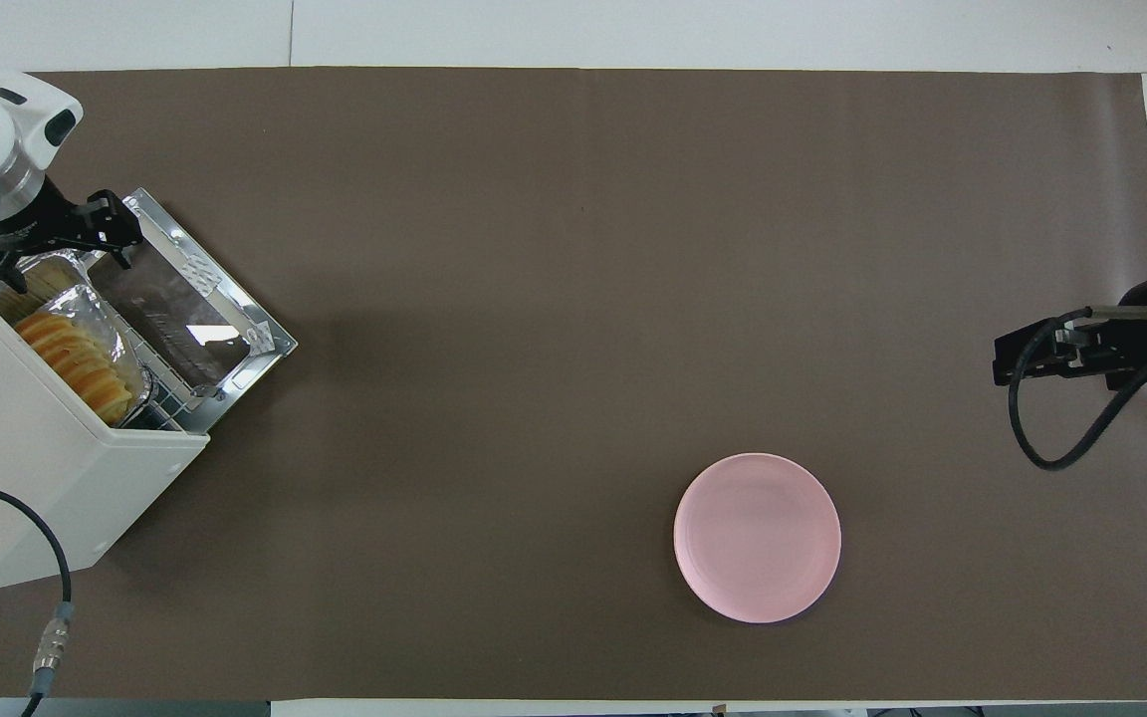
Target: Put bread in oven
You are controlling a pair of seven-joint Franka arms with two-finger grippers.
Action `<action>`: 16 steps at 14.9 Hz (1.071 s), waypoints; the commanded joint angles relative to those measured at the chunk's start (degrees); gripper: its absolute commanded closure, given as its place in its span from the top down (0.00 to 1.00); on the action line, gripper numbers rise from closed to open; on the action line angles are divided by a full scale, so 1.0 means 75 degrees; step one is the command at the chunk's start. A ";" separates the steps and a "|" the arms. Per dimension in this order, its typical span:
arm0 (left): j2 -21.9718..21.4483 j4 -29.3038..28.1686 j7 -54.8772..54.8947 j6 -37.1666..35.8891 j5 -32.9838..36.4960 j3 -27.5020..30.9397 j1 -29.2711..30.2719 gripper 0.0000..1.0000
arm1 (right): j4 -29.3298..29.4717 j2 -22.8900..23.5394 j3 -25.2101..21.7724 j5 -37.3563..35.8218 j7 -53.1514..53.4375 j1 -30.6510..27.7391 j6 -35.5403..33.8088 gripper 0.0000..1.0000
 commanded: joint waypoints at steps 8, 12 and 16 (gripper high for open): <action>-0.2591 -0.0841 0.2529 -0.1800 -0.0383 -0.0093 0.0034 1.00 | 0.0056 -0.0026 0.0057 -0.0094 -0.0156 -0.0091 -0.0103 1.00; -0.2642 -0.0760 0.2588 -0.1604 -0.0372 -0.0525 0.0372 1.00 | 0.0056 -0.0026 0.0057 -0.0094 -0.0156 -0.0091 -0.0103 1.00; -0.2642 -0.0735 0.2529 -0.1677 -0.0372 -0.3452 0.3064 1.00 | 0.0056 -0.0026 0.0057 -0.0094 -0.0156 -0.0091 -0.0103 1.00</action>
